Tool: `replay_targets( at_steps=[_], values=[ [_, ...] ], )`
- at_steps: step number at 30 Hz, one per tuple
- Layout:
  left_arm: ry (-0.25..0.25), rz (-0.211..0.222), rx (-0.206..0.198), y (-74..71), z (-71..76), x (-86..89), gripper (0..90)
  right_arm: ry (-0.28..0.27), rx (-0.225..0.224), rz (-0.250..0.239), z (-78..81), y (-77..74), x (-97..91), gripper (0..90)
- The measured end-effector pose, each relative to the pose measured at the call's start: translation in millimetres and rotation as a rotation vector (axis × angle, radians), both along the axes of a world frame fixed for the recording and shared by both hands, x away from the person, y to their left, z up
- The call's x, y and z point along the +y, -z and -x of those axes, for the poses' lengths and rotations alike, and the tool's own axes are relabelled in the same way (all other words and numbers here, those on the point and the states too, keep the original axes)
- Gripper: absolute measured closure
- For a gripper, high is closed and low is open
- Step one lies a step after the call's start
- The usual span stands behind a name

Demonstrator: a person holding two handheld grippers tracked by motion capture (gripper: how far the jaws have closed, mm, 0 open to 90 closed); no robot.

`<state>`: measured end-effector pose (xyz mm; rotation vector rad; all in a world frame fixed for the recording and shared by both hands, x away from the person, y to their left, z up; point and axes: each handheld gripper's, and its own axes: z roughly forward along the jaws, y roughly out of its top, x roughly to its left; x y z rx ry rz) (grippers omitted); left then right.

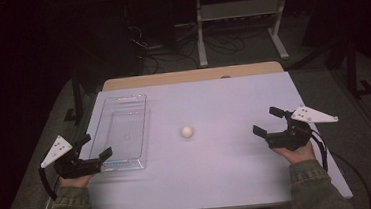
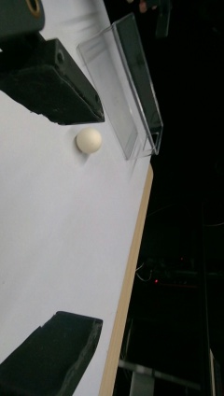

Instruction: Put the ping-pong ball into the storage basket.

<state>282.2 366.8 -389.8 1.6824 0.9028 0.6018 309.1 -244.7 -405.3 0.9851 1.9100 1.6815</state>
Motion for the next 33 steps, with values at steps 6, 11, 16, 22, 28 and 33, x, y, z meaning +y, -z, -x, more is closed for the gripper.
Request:
replay_targets(
  at_steps=[6, 11, 16, 22, 28, 33],
  values=[
    [-0.008, -0.008, 0.012, -1.4, -1.5, 1.2, 0.0, 0.015, 0.001, 0.007, -0.1, 0.8, -0.3, 0.2],
    [0.009, -0.04, 0.013, -8.4, -1.6, -2.4, 0.0, 0.021, 0.005, -0.002, 0.1, 0.9, -0.3, 0.0],
    [0.034, -0.068, 0.023, -11.8, -3.3, -9.0, 0.0, 0.027, 0.008, -0.002, 0.2, 1.5, -0.3, 0.0],
    [0.058, -0.068, 0.037, -17.3, -7.5, -10.5, 0.0, 0.027, 0.006, -0.002, 1.0, 1.1, -0.4, 0.0],
    [0.065, -0.068, 0.048, -23.6, -11.5, -7.9, 0.0, 0.023, 0.013, -0.001, 1.1, 1.7, 0.0, 0.0],
    [0.079, -0.097, 0.053, -29.8, -14.4, -9.6, 0.0, 0.026, 0.015, -0.003, 1.6, 1.5, -0.6, 0.0]
  ],
)
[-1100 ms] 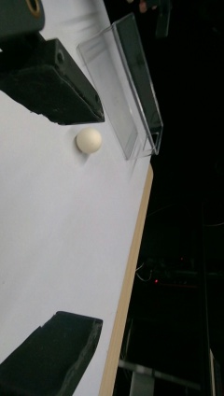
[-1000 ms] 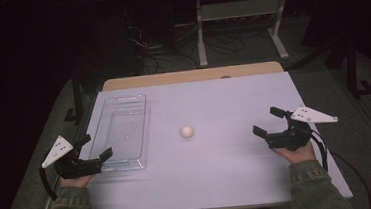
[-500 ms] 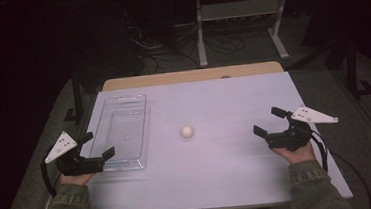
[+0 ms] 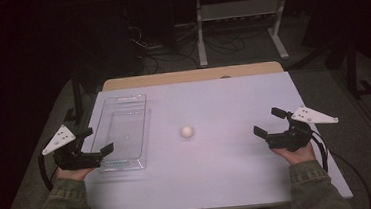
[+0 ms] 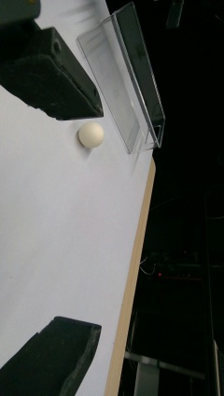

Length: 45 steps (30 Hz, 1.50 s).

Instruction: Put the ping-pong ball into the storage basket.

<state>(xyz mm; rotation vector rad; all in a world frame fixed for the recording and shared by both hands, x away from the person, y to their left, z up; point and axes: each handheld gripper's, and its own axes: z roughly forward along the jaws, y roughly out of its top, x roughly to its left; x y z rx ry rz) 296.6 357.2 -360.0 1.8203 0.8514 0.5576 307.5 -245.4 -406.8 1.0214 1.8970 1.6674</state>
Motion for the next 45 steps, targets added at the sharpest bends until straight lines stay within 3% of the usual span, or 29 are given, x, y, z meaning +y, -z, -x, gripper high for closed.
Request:
replay_targets(
  at_steps=[22, 45],
  values=[
    [0.096, -0.089, 0.002, -33.3, -22.8, -26.3, 0.0, -0.009, 0.005, -0.006, 0.4, 0.3, -0.5, 0.0],
    [0.161, -0.126, 0.034, -45.6, -51.7, -56.3, 0.0, -0.008, 0.005, -0.011, 0.2, 1.0, -2.3, 0.0]
  ],
)
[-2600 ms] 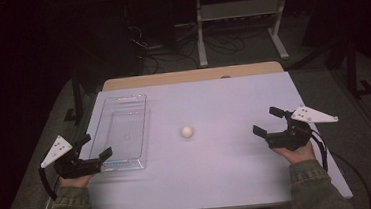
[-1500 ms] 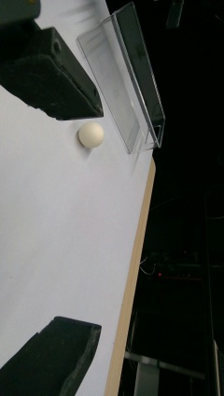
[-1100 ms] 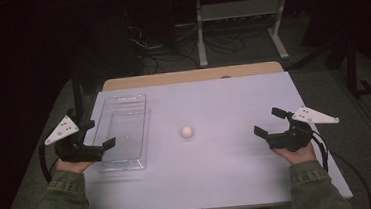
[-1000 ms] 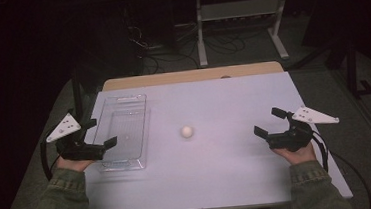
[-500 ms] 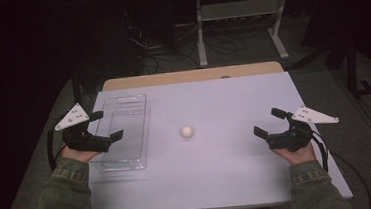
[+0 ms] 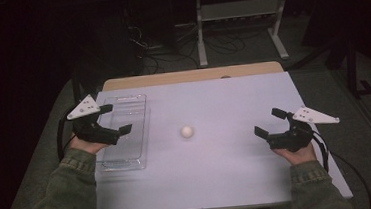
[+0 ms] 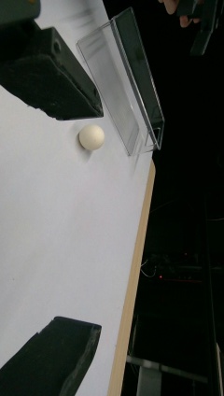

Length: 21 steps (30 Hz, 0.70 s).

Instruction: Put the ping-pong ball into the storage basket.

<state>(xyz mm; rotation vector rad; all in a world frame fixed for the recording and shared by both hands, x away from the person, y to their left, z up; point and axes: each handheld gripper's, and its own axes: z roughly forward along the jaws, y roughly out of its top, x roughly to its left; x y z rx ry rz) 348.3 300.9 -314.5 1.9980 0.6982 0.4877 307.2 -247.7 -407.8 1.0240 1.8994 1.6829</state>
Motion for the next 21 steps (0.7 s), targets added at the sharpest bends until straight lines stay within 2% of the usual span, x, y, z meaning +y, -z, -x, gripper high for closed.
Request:
replay_targets(
  at_steps=[2, 16, 21],
  values=[
    [0.003, 0.001, 0.003, -1.2, -2.6, -2.4, 0.0, -0.001, 0.001, -0.001, -0.1, 0.1, 0.2, 0.0],
    [0.065, -0.069, 0.012, -11.8, -20.8, -23.8, 0.0, -0.002, 0.002, -0.004, 0.6, 0.0, -0.2, 0.0],
    [0.08, -0.08, 0.013, -14.4, -26.2, -29.7, 0.0, -0.002, 0.001, -0.004, 0.8, 0.0, -0.3, 0.0]
  ],
)
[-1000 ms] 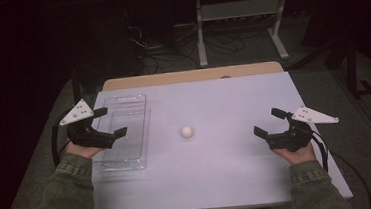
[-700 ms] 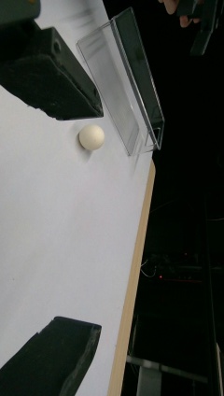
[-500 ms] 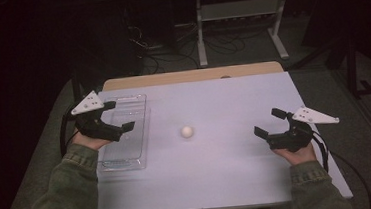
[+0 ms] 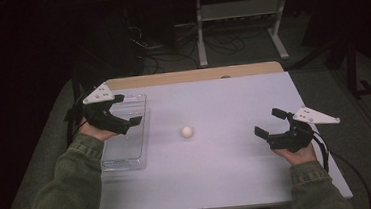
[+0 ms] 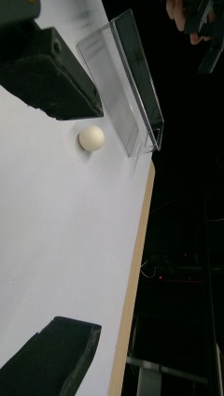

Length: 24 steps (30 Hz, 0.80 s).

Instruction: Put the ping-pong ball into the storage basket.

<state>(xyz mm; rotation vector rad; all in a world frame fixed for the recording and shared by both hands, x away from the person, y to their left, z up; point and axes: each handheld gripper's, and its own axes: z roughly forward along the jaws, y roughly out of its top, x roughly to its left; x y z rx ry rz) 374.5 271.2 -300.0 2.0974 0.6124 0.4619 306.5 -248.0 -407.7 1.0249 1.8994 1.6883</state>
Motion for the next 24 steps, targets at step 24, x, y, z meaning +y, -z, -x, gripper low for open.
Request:
replay_targets(
  at_steps=[24],
  values=[
    [0.06, -0.072, 0.015, -7.2, -18.8, -29.7, 0.0, -0.004, 0.007, -0.006, 0.5, 0.5, -1.3, 0.0]
  ],
)
